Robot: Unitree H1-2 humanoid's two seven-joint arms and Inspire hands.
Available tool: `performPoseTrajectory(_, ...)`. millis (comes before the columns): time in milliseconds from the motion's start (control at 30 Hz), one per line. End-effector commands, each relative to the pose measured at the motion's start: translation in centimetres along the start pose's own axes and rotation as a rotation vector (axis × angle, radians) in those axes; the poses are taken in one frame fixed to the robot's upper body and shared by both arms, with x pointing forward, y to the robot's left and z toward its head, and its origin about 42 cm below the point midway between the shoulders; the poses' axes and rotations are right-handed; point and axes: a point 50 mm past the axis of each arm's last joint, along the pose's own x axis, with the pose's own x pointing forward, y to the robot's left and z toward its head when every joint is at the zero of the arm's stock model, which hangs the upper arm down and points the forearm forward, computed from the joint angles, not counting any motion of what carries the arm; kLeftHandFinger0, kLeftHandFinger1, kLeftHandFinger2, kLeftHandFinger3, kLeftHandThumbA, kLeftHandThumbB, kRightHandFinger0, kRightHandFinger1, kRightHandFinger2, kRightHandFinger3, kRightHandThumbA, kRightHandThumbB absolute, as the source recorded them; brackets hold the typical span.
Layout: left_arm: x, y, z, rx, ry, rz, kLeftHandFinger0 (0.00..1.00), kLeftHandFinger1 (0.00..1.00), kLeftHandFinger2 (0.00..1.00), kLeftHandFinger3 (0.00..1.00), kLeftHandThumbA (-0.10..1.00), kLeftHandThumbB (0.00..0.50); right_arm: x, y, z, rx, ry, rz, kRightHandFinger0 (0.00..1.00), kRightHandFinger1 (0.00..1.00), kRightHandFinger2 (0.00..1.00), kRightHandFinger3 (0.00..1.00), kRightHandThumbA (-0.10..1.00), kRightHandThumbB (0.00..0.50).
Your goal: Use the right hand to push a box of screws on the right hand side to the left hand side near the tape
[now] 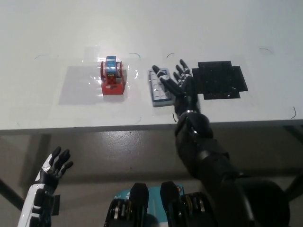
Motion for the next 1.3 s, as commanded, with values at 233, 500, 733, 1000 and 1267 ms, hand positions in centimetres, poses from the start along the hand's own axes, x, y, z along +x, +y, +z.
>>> performPoseTrajectory(233, -0.5, -0.3, 1.4, -0.001, -0.061, -0.029, 1.0, 1.0, 1.0, 1.0, 1.0, 0.08, -0.3, 3.1, 0.4, 0.023, 0.022, -0.05, 1.0, 1.0, 1.0, 1.0, 1.0, 0.223)
performPoseTrajectory(500, -0.7, -0.1, 1.8, -0.019, -0.08, -0.027, 1.0, 1.0, 1.0, 1.0, 1.0, 0.087, -0.7, 4.0, 0.2, 0.069, 0.034, -0.097, 1.0, 1.0, 1.0, 1.0, 1.0, 0.268)
performPoseTrajectory(733, -0.3, -0.1, 1.9, -0.035, -0.09, -0.025, 1.0, 1.0, 1.0, 1.0, 1.0, 0.084, -1.1, 5.4, -0.1, 0.175, 0.104, -0.181, 1.0, 1.0, 1.0, 1.0, 1.0, 0.272)
performPoseTrajectory(1000, 0.3, -0.2, 2.2, -0.043, -0.102, -0.022, 1.0, 1.0, 1.0, 1.0, 1.0, 0.131, -2.3, 7.1, -1.5, 0.203, 0.167, -0.173, 1.0, 1.0, 1.0, 1.0, 1.0, 0.244)
performPoseTrajectory(1267, 0.7, 0.0, 2.2, -0.04, -0.107, -0.032, 1.0, 1.0, 1.0, 1.0, 1.0, 0.104, -3.3, 8.9, -2.4, 0.232, 0.196, -0.153, 1.0, 1.0, 1.0, 1.0, 1.0, 0.245)
